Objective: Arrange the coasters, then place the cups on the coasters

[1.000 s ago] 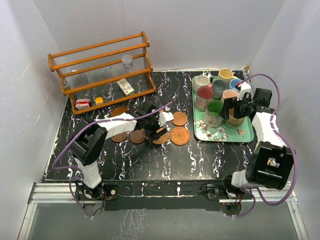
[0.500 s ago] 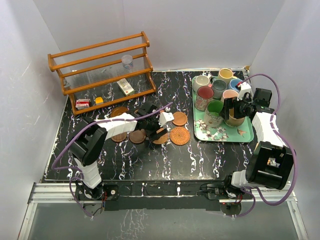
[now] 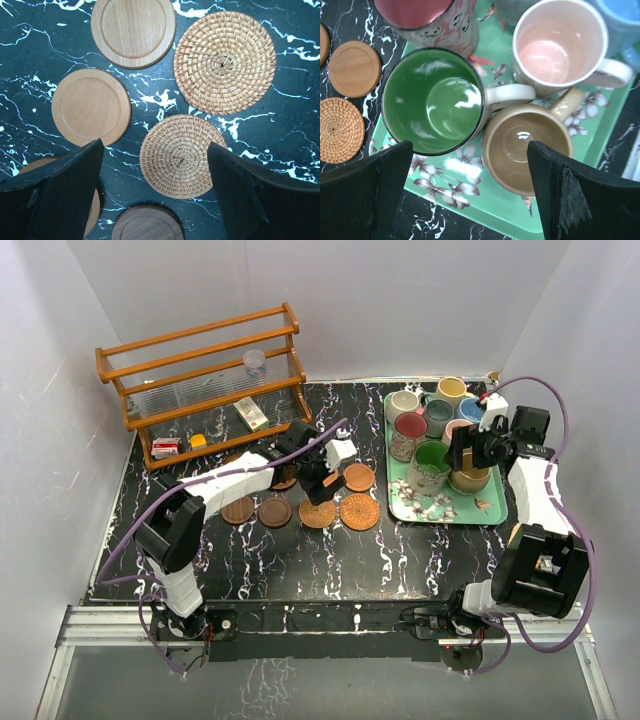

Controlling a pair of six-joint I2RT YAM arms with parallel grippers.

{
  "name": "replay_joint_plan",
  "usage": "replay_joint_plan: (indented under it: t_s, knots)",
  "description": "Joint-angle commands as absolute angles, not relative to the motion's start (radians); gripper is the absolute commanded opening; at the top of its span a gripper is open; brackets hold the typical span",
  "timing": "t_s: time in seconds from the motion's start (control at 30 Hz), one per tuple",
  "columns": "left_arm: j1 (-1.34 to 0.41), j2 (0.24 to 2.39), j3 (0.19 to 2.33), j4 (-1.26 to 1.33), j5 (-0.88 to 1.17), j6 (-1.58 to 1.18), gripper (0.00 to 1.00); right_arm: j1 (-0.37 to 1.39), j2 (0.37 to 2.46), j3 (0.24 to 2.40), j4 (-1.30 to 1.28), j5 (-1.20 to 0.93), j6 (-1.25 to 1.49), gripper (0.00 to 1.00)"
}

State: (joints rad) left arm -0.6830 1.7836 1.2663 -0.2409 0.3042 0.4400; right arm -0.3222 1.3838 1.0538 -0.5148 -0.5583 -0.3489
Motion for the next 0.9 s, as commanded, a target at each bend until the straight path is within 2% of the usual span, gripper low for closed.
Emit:
replay_joint_plan:
  t_s: [0.0, 0.23, 0.5, 0.87]
  knots:
    - [-0.687, 1.690, 1.313, -0.283, 0.346, 0.416, 0.86, -0.315, 1.391, 1.184, -0.545, -0.491, -0.365, 0.96]
    - [-0.686, 1.636, 1.360, -0.352, 0.237, 0.428, 0.98, -0.301, 1.427, 1.294, -0.614, -0.413, -0.363, 0.88]
    - [-0.678, 1.585, 1.381, -0.471, 0.109, 0.441, 0.99, -0.236, 1.459, 1.357, -0.659, -0.352, -0.344, 0.80]
    - [-0.585, 1.556, 1.390, -0.593, 0.118, 0.386, 0.99, -0.137, 1.517, 1.428, -0.683, -0.310, -0.345, 0.74]
